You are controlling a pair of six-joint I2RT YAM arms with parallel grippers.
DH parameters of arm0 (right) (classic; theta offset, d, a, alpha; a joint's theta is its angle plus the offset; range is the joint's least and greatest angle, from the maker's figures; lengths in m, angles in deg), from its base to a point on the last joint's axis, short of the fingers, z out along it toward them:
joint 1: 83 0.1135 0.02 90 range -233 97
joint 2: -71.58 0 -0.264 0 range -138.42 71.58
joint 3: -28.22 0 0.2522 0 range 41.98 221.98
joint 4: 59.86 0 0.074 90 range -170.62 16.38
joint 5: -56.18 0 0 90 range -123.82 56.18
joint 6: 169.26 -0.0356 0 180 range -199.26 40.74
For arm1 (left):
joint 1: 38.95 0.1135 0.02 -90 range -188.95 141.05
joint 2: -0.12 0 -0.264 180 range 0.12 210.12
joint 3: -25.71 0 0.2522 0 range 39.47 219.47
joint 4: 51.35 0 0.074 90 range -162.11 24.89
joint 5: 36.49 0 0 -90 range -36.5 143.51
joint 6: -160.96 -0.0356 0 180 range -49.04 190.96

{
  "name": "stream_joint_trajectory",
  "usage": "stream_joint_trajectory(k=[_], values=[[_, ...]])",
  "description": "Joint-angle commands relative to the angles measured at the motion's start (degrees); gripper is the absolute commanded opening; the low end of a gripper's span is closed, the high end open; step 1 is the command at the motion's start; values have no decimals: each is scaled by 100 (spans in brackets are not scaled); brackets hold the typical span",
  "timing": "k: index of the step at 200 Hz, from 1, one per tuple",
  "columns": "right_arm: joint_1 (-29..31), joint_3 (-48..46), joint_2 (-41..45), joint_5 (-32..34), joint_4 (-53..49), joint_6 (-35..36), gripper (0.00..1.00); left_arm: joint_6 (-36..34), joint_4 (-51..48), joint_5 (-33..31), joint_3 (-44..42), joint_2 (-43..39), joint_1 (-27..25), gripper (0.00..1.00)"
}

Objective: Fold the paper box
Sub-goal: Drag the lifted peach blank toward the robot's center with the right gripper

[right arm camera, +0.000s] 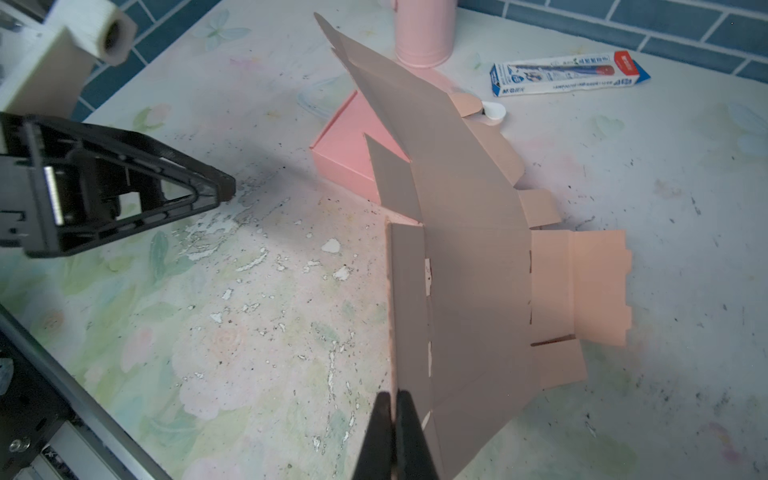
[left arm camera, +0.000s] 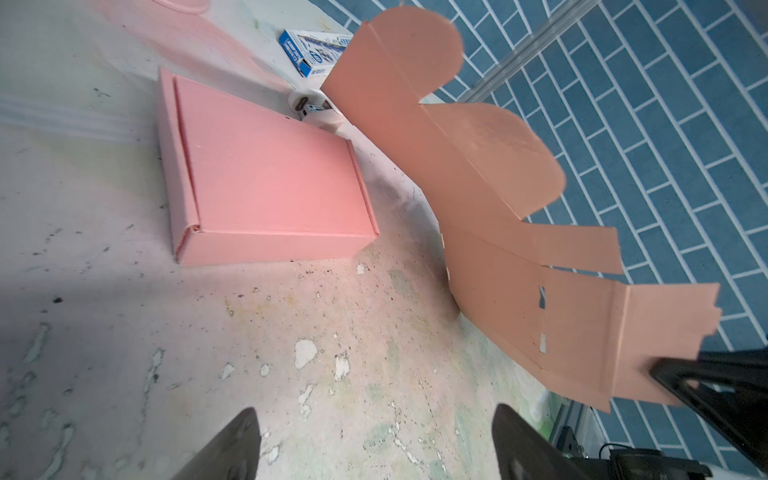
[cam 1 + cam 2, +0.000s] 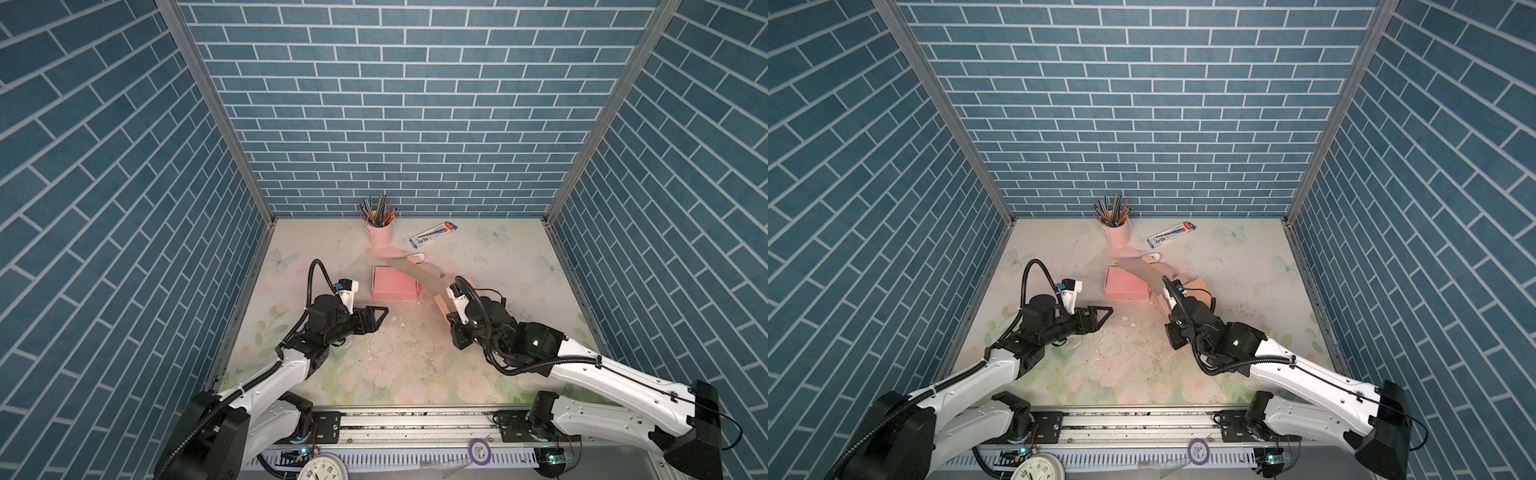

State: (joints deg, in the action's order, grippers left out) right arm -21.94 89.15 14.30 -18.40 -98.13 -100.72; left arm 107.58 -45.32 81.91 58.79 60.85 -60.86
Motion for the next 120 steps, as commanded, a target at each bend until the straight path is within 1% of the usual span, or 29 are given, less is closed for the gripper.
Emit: stream_joint_trajectory(k=[1, 19, 28, 41, 64, 87, 108, 120], values=[[209, 76, 119, 146, 273, 420, 0, 90, -50, -5, -86, -161, 261, 88], [357, -18, 74, 5, 382, 568, 0, 89, -322, -206, -61, -434, 491, 88], [433, -58, 32, -61, 418, 627, 0, 22, -655, -522, 1, -681, 536, 88], [512, -116, -48, -226, 460, 707, 0, -80, -986, -1084, 50, -1259, 543, 88], [602, -229, -168, -666, 596, 832, 0, -256, -1495, -1577, 252, -2014, 548, 88], [635, -332, -254, -980, 745, 947, 0, -438, -1972, -1614, 599, -2102, 539, 88], [635, -363, -444, -960, 690, 1032, 0, -593, -2239, -1534, 845, -1992, 545, 88], [631, -333, -592, -1095, 591, 1055, 0, -654, -2348, -1498, 944, -1977, 543, 88]])
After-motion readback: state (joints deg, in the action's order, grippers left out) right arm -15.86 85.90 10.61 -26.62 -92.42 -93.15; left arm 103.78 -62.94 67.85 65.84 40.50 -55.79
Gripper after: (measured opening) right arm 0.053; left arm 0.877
